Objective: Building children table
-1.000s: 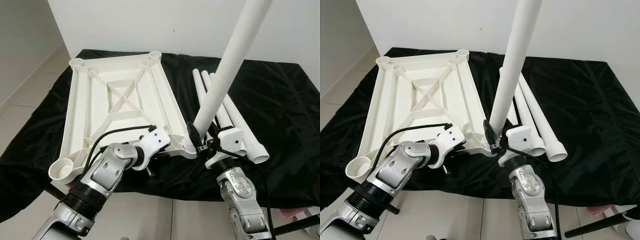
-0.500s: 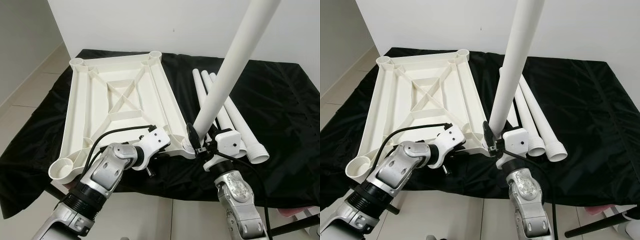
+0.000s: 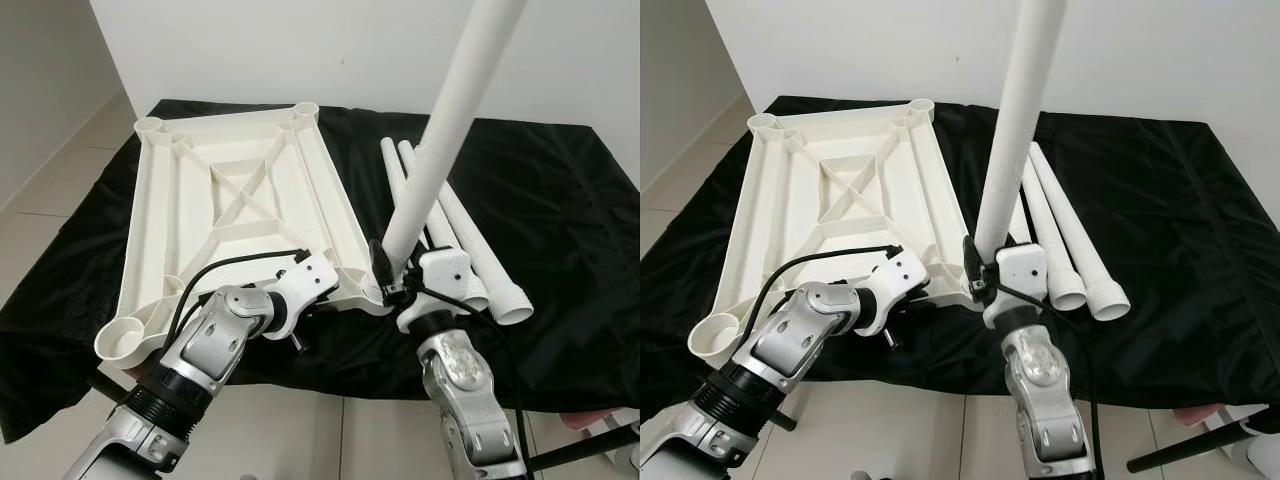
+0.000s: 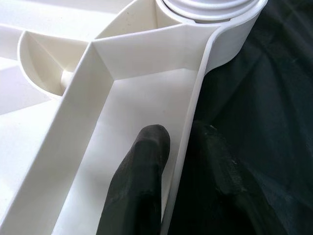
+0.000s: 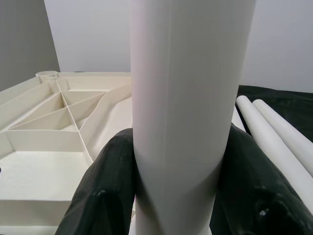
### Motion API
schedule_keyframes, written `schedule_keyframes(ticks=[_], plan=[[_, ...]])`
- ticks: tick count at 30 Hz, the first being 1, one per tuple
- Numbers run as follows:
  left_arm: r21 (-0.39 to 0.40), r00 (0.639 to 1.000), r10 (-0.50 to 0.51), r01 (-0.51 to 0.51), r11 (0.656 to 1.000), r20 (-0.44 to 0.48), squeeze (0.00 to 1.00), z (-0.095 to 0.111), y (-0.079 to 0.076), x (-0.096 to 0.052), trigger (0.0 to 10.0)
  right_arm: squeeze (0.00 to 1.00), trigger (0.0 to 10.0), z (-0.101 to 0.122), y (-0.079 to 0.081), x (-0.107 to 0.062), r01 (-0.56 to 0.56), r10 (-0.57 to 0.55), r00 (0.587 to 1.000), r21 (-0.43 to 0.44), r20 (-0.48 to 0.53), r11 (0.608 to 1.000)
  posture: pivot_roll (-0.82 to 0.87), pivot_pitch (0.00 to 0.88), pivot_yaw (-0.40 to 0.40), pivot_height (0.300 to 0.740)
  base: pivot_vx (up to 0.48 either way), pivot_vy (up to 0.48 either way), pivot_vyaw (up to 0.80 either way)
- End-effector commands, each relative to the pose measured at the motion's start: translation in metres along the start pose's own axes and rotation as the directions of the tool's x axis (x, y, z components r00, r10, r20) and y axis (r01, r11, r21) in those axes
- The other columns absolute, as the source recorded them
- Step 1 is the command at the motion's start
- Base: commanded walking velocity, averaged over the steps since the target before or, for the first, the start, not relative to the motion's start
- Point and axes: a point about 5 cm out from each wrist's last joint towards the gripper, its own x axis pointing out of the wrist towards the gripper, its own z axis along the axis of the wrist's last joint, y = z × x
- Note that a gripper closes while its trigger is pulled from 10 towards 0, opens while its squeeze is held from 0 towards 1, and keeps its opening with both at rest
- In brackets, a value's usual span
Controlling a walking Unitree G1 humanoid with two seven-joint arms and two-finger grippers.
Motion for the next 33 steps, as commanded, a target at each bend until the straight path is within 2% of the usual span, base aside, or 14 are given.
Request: schedule_keyframes(ticks=[1,12,19,29,33], plan=[[0.041,0.998,-0.012,0.009,0.999,0.056,0.00,0.016,-0.001,-0.001,10.0,0.00,10.0,-0.016,0.004,-0.002,-0.006,0.008,0.996,0.028,-0.088,1.000,-0.10,0.136,0.044,0.740,0.000,0.000,0.00],[0.038,0.998,-0.009,0.007,0.999,0.058,0.00,0.016,-0.002,-0.001,10.0,0.00,10.0,-0.023,0.003,-0.008,-0.003,0.005,0.992,0.016,-0.123,1.000,-0.10,0.136,0.042,0.740,0.000,0.000,0.00],[0.041,0.998,-0.016,0.014,0.999,0.060,0.00,0.017,-0.003,-0.001,10.0,0.00,10.0,-0.041,-0.010,-0.006,0.033,-0.027,0.967,0.022,-0.254,0.999,-0.11,0.129,0.045,0.740,0.000,0.000,0.00],[0.040,0.998,-0.019,0.017,0.999,0.060,0.00,0.017,-0.005,-0.001,10.0,0.00,10.0,-0.035,-0.021,0.004,0.006,-0.009,0.974,-0.013,-0.224,1.000,-0.10,0.123,0.041,0.740,0.000,0.000,0.00],[0.038,0.998,-0.016,0.014,0.999,0.061,0.00,0.016,-0.006,-0.001,10.0,0.00,10.0,-0.037,-0.021,0.002,-0.008,0.002,0.974,-0.029,-0.228,1.000,-0.10,0.119,0.037,0.740,0.000,0.000,0.00]])
